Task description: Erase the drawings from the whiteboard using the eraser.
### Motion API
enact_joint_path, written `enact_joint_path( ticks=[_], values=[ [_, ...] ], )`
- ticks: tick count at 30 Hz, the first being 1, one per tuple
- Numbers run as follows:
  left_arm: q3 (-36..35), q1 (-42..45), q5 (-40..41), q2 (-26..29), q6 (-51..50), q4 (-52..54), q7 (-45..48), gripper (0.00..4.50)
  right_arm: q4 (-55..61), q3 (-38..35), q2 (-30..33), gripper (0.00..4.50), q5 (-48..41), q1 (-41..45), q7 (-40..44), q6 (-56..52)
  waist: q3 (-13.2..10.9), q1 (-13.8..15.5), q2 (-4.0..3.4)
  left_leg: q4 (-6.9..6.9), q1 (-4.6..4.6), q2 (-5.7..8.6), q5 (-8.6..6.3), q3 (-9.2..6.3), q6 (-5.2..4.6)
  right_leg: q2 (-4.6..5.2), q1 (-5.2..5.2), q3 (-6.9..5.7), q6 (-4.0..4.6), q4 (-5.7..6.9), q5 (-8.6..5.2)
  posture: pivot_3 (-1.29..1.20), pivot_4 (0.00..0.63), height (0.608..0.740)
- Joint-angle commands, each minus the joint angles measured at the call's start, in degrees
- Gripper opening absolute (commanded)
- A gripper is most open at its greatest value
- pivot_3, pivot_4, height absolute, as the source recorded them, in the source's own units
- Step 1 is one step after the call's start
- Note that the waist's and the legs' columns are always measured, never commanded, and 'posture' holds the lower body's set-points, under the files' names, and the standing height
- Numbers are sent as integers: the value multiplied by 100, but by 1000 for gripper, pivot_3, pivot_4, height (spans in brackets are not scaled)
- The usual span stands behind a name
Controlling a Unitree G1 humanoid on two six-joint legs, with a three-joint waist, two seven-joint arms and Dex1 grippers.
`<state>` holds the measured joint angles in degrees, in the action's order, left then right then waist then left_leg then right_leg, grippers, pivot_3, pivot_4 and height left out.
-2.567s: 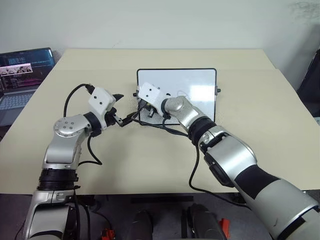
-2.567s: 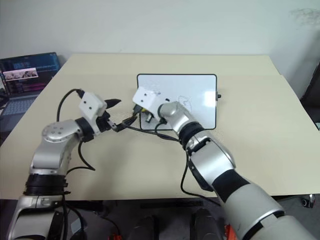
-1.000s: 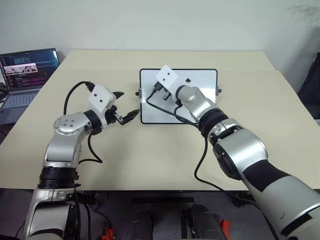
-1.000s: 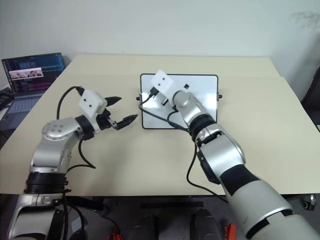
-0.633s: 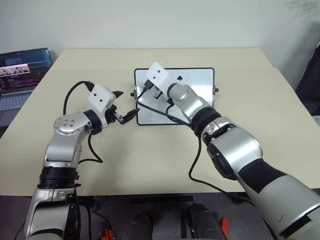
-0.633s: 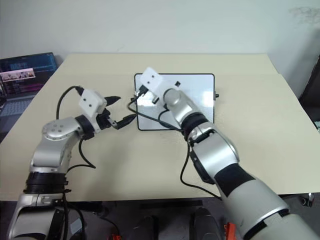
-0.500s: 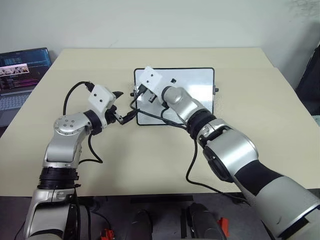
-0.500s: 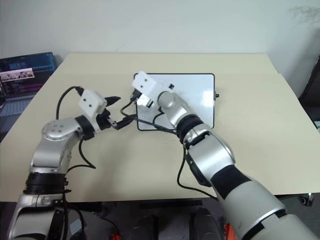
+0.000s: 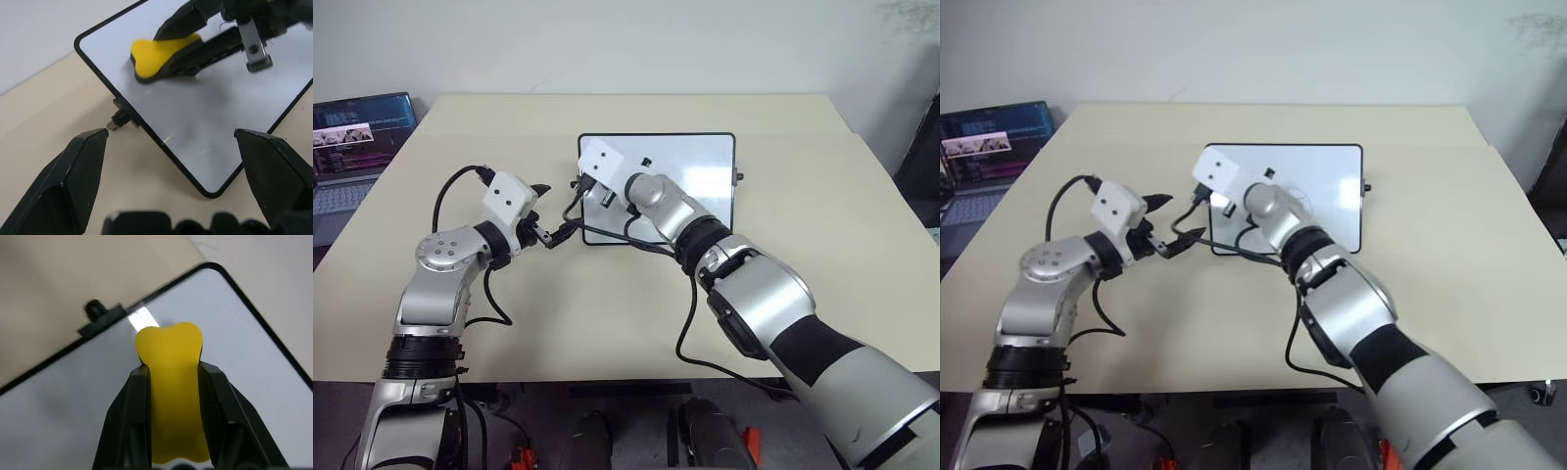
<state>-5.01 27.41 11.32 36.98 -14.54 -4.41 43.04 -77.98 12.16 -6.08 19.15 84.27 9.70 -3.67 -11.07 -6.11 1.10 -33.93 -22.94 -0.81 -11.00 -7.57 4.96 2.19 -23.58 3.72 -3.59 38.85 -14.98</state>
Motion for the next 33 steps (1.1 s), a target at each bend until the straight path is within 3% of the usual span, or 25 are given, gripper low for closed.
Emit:
enact_joint_path(
  ticks=[1, 11, 18, 23, 28, 33],
  values=[
    [-127, 96, 37, 94, 54, 245, -28, 4500, 21, -134, 239, 976, -5, 104, -182, -116, 1, 1, 1, 0, 2, 0, 0, 0, 0, 0, 2, 0, 0, 1, 0, 0, 150, 740],
    [-84, 137, 35, 63, 60, 212, -8, 4500, 22, -106, 196, 976, 50, 5, -41, -89, 1, -1, 1, -3, 8, 0, 1, -2, 0, 0, 7, -2, 0, 9, 0, 0, 150, 740],
    [-125, 205, 132, 28, 91, 141, 54, 4500, 271, -487, 25, 976, -461, 268, 839, 202, 0, -35, 1, -2, 7, 0, 0, -2, 0, -1, 4, -2, 0, 9, 0, 0, 150, 740],
    [-53, 488, 208, 81, 116, -53, 320, 4500, 961, -470, 548, 976, -620, 303, 1940, 70, -5, 0, 1, -2, -2, 0, 0, -4, 0, 0, 2, -6, -1, 1, 0, 0, 150, 740],
    [84, 683, 258, 139, -41, 132, 621, 4500, 2338, -413, 1133, 976, -807, -626, 2727, -473, -1, 37, 6, -1, 0, 0, -1, -6, 1, 0, 10, -9, -4, -6, -2, 0, 150, 740],
    [231, 794, 274, 219, -212, 249, 898, 4500, 4484, -299, 2158, 976, -759, -1934, 3373, -1361, -4, 97, 3, -3, -6, 1, 0, -4, 2, 2, 6, -8, -4, -4, -2, 0, 150, 740]
  ],
)
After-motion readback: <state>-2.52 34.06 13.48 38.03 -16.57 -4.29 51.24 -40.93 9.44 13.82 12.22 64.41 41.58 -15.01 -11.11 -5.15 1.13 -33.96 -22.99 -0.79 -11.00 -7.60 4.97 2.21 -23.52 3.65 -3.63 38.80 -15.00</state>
